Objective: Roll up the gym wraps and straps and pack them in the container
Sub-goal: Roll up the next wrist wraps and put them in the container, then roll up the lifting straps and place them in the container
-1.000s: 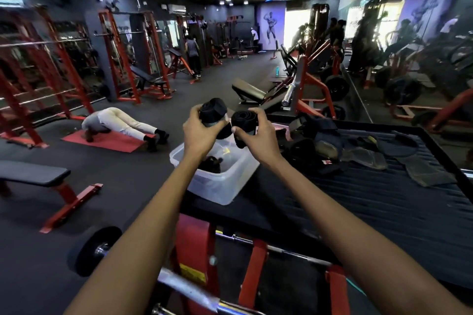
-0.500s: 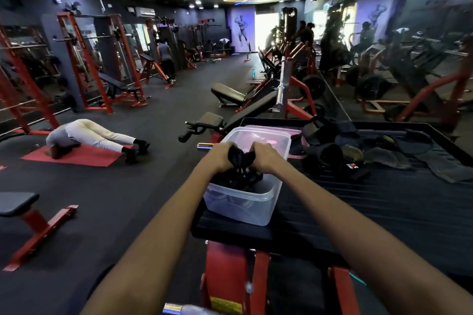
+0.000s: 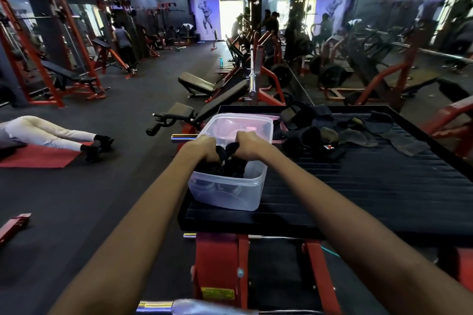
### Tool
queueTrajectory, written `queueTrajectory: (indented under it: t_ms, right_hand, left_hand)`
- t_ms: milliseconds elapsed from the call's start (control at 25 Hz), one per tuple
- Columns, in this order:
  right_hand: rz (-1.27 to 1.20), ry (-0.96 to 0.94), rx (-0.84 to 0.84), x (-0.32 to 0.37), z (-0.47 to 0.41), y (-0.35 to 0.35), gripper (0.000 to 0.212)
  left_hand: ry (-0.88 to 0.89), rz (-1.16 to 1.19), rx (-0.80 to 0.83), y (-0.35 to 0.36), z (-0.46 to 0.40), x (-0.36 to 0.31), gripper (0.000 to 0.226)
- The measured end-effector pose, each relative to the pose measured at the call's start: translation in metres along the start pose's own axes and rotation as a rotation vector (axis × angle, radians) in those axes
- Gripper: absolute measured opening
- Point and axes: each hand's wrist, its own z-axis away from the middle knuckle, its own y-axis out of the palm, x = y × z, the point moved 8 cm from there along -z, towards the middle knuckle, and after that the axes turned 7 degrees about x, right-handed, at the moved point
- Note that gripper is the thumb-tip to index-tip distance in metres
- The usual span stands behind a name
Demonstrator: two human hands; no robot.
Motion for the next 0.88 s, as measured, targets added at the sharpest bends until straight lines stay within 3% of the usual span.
queueTrajectory:
  t_ms: [160,320,440,520,720,880]
  right_hand:
    - [0.06,0.044,0.084,-0.003,0.007,0.006,0.034]
    - [0.021,-0.001,0.055,-0.001,0.013,-0.001,0.046]
    - [-0.008,-0.007,-0.012,0.001,0.018,-0.004,0.06]
    - [-0.053,-0.011,-0.076,0.0,0.02,-0.006,0.062]
    - [-0.458,-0.145,-0.397,-0.011,0.041,-0.035,0.049]
    - [-0.792,-0.188,-0.538,-0.044,0.072,-0.061,0.036]
  left_hand:
    - [0.015,0.018,0.038,0.002,0.005,-0.001,0.033]
    - [0.033,0.325,0.043,-0.002,0.016,0.007,0.066]
    - [0.061,0.537,0.01,0.0,0.03,0.005,0.063]
    - [0.056,0.654,-0.093,-0.001,0.038,0.006,0.059]
    - [0.115,0.941,-0.566,-0.027,0.058,-0.008,0.039]
    - [0.277,1.324,-0.694,-0.04,0.072,-0.058,0.023]
